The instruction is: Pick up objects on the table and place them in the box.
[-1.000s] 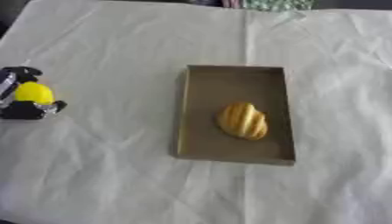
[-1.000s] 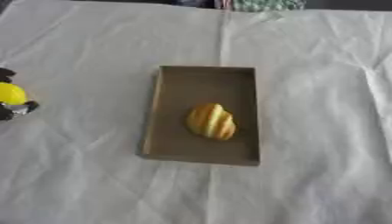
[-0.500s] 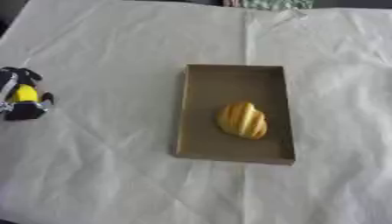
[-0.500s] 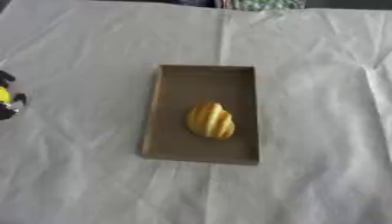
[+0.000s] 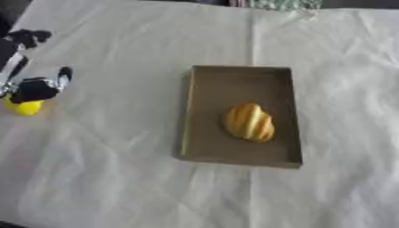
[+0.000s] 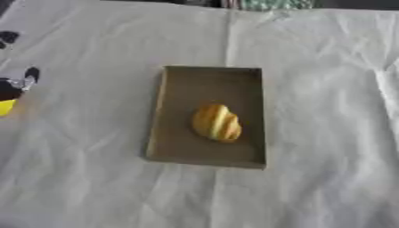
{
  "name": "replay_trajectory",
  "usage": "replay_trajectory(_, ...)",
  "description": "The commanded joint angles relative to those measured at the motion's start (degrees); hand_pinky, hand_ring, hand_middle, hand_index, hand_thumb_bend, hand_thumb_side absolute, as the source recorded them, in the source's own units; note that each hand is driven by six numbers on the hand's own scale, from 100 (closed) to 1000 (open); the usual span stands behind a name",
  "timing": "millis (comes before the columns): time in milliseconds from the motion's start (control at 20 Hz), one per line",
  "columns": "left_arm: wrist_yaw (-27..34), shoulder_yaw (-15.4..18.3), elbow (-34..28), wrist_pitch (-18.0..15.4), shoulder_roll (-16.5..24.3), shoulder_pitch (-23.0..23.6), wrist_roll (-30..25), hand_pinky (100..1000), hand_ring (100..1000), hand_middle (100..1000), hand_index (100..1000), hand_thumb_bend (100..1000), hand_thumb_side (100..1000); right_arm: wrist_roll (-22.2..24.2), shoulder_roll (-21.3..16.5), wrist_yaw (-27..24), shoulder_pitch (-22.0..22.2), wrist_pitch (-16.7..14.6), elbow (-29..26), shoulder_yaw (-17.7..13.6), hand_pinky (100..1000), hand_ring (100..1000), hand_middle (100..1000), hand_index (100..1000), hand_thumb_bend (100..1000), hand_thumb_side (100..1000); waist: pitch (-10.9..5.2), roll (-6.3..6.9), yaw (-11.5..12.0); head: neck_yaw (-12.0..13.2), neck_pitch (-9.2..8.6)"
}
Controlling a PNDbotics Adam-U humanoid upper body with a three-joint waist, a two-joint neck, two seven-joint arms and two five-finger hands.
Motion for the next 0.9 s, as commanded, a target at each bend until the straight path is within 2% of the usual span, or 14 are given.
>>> replay_trajectory(50, -3.08, 2.01, -0.66, 1.28, 2.54, 0.90, -2.26, 913, 889, 844, 944, 599, 421, 0.07, -0.94, -0.31, -0.34, 0.19, -0.94, -0.36, 917, 841, 697, 854, 100, 562, -1.43, 0.26, 0.23, -0.04, -0.47)
replay_trajectory(300, -4.46, 3.80, 0.84, 3.58, 2.00, 4.10, -1.03, 903, 881, 834, 937, 600, 404, 0.06, -0.95, -0.26, -0.19, 0.28, -0.94, -0.47, 918, 842, 697, 855, 100, 562, -1.39, 0.41, 0.24, -0.28, -0.50)
replay_trajectory(550, -1.08, 4.31, 5.66, 4.78, 0.94, 4.10, 0.30, 890, 860, 802, 924, 571, 414, 0.28, -0.70, -0.40, -0.27, 0.38, -0.94, -0.30, 918, 842, 697, 856, 100, 563, -1.46, 0.38, 0.24, -0.15, -0.55)
replay_trajectory(800, 1.12, 3.71, 11.11, 5.24, 0.23, 2.32, 1.84, 861, 839, 780, 899, 508, 371, 0.43, -0.53, -0.49, -0.22, 0.29, -0.94, -0.31, 919, 843, 696, 856, 100, 562, -1.33, 0.12, -0.20, 0.17, -0.72)
replay_trajectory(900, 1.06, 3.65, 13.06, 5.54, 0.01, 1.65, 2.59, 836, 814, 752, 874, 424, 348, 0.46, -0.45, -0.49, -0.15, 0.31, -0.94, -0.29, 919, 844, 696, 856, 100, 562, -1.28, 0.12, -0.31, 0.27, -0.72)
